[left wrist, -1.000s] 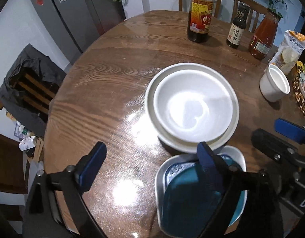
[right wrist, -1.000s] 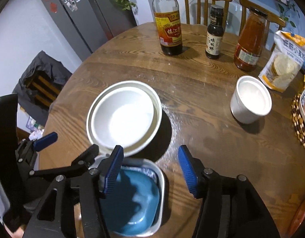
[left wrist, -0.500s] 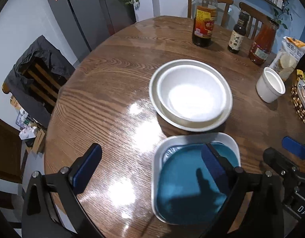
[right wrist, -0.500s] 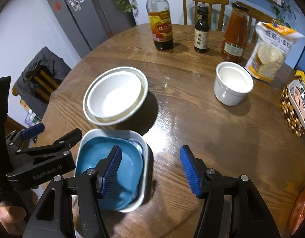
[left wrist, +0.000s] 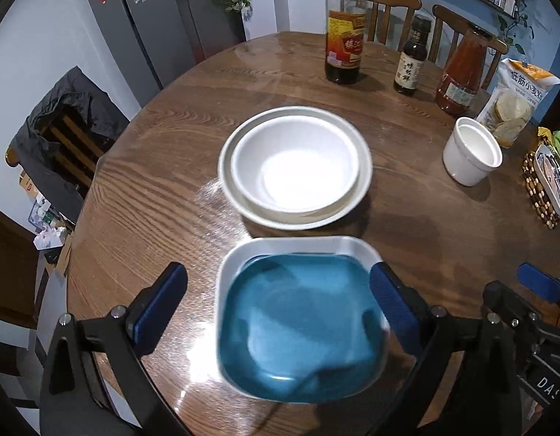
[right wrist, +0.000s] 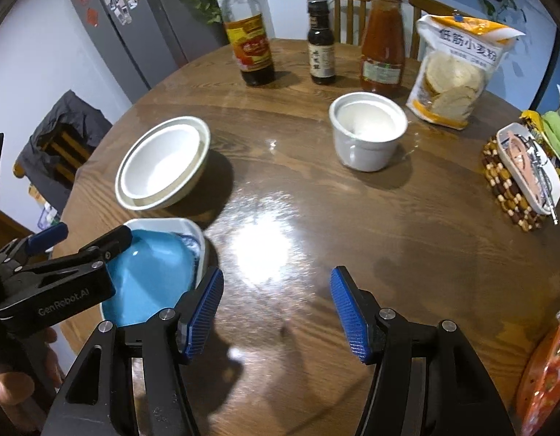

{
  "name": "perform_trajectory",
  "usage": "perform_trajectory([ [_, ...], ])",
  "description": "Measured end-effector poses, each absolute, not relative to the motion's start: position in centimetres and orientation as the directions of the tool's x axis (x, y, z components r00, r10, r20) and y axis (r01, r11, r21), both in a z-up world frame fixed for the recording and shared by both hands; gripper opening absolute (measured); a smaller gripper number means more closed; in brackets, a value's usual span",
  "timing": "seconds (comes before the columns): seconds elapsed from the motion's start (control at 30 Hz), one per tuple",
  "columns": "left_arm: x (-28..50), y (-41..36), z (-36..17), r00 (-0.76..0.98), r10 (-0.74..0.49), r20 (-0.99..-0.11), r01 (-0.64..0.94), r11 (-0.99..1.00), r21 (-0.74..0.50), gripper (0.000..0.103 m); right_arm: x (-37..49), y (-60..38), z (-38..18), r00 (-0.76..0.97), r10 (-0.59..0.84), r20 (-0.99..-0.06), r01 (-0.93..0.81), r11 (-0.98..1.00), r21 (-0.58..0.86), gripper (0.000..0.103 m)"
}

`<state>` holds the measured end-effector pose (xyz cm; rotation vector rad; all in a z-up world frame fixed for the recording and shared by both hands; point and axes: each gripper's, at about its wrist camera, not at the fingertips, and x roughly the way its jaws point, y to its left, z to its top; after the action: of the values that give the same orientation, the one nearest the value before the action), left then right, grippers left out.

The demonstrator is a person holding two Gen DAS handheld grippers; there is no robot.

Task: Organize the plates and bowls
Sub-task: 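Move the right gripper toward the white ramekin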

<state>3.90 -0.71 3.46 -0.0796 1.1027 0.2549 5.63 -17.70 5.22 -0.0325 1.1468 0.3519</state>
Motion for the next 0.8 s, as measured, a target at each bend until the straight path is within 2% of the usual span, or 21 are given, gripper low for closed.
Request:
perform_trajectory([
  [0.4, 9.0, -8.3, 5.1, 0.460, 0.264, -0.848, -0.246, 0.955, 0.164, 0.101, 11.2, -23.0, 6.9, 0.425, 0.195, -0.884, -0.242, 0.965, 0.096, 0.062],
  [0.6, 12.5, -11.1, 5.0, 0.454, 0.264, -0.851, -0.241, 0.956, 0.168, 0.101, 15.3, -24.8, 6.5, 0.427, 0.146, -0.892, -0.208, 0.976, 0.060, 0.062],
  [0.8, 16.1, -12.5, 5.0, 0.456, 0.262, -0.850, -0.257, 0.954, 0.156, 0.101, 19.1, -26.8, 5.7, 0.426, 0.144, -0.893, -0.155, 0.984, 0.085, 0.062],
])
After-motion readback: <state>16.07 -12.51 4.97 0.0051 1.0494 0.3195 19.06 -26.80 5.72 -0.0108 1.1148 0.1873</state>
